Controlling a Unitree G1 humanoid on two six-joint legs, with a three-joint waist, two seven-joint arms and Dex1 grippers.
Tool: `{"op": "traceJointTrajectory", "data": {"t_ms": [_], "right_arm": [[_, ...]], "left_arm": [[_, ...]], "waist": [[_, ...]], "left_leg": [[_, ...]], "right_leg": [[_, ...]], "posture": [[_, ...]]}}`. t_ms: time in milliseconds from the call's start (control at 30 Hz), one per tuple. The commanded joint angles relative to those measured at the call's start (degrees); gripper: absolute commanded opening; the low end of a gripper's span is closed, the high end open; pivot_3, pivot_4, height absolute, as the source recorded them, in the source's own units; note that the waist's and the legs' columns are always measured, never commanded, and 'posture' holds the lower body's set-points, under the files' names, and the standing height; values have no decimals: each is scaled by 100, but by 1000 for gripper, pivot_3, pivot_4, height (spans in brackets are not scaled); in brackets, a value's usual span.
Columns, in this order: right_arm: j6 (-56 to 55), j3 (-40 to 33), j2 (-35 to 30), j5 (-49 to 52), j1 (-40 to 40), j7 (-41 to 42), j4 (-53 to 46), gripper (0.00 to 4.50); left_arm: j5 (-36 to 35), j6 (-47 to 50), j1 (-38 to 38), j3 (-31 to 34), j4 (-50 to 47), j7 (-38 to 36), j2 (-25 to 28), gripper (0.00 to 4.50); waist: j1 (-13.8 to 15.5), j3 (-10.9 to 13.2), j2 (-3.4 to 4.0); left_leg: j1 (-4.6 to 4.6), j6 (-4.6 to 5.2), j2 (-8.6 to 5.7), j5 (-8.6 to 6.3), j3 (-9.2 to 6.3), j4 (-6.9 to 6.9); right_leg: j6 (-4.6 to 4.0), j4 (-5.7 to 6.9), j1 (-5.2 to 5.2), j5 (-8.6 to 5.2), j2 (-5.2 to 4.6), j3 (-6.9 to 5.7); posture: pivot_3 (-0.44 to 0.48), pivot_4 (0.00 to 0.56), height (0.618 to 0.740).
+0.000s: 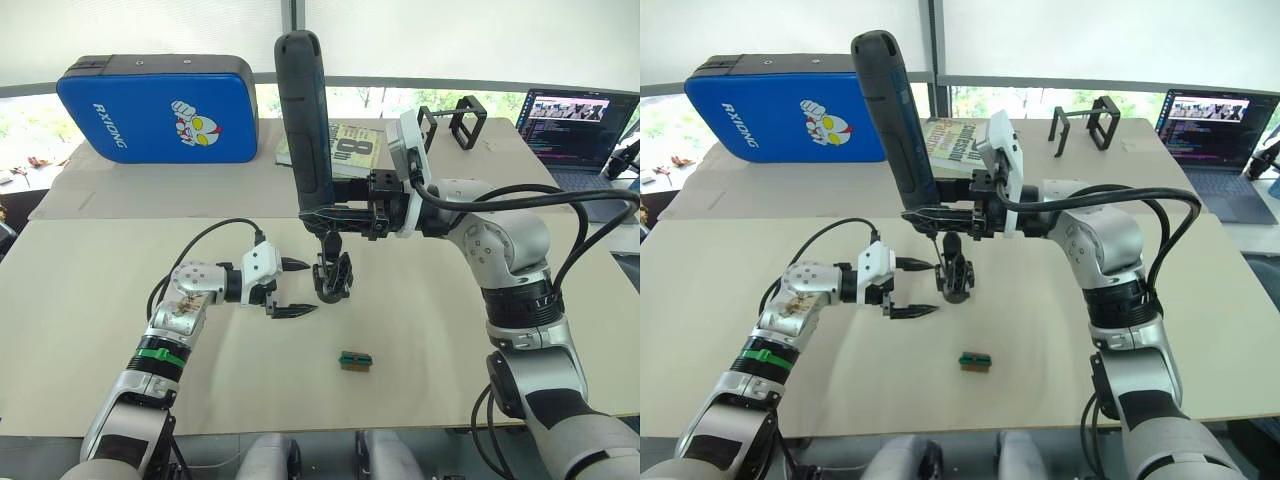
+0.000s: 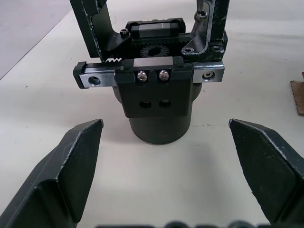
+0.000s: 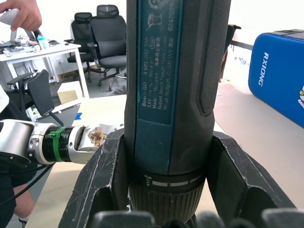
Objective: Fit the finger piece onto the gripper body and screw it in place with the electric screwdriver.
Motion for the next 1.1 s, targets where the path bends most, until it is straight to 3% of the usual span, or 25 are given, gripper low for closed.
{"op": "traceJointTrajectory", "data": {"t_ms": [33, 1100], "right_arm": [[-168, -147, 20, 83, -106, 10, -172, 1911], [-281, -122, 96, -48, -77, 35, -53, 1911]], "left_arm": [[-78, -73, -10, 49, -190, 3, 17, 4500], [-99, -61, 2, 52, -249, -19, 21, 4500]], "waist": [[0, 0, 0], [0, 0, 0]], "left_leg": [[0, 0, 0, 0, 0, 0], [0, 0, 0, 0, 0, 0]], "right_leg": [[0, 0, 0, 0, 0, 0], [0, 0, 0, 0, 0, 0]], "posture": [[0, 150, 740], [0, 150, 740]]}}
